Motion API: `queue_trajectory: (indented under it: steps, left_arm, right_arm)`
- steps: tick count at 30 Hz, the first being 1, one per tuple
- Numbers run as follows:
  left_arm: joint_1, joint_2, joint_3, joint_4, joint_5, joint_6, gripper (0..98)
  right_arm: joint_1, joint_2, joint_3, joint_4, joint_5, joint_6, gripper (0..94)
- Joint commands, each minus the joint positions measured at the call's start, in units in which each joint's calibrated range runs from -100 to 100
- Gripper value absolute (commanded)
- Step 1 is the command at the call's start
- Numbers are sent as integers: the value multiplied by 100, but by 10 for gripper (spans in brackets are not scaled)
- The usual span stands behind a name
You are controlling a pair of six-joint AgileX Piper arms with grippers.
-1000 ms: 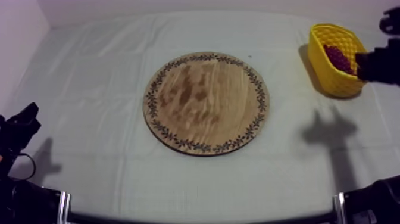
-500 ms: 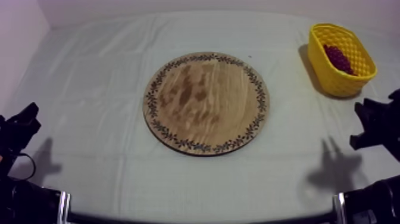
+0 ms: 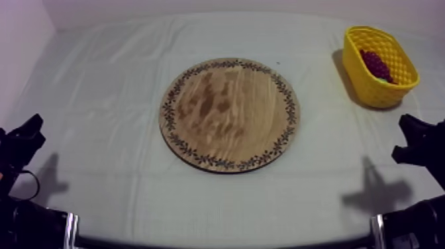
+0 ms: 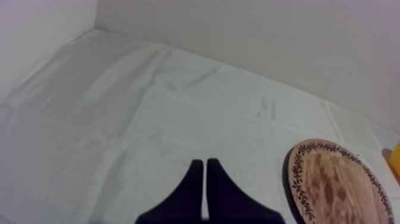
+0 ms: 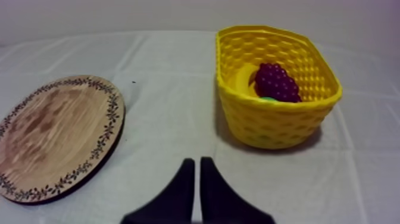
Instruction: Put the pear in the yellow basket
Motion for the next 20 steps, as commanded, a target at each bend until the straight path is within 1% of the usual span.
queue_trajectory:
  steps: [1,4,7,20]
  left_arm:
    - [1,0,0,-2,-1,-1,1]
    - [1,0,0,-2,-1,-1,1]
    - [1,0,0,-2,-1,-1,1]
    - [1,0,0,-2,-1,-1,1]
  right_arm:
    - [-6,-3,0,43,-4,157,6]
    - [-7,-6,3,61,-5,386,6]
    - [-7,-8,4,67,-5,516,6]
    - [-8,-8,4,71,-6,554,6]
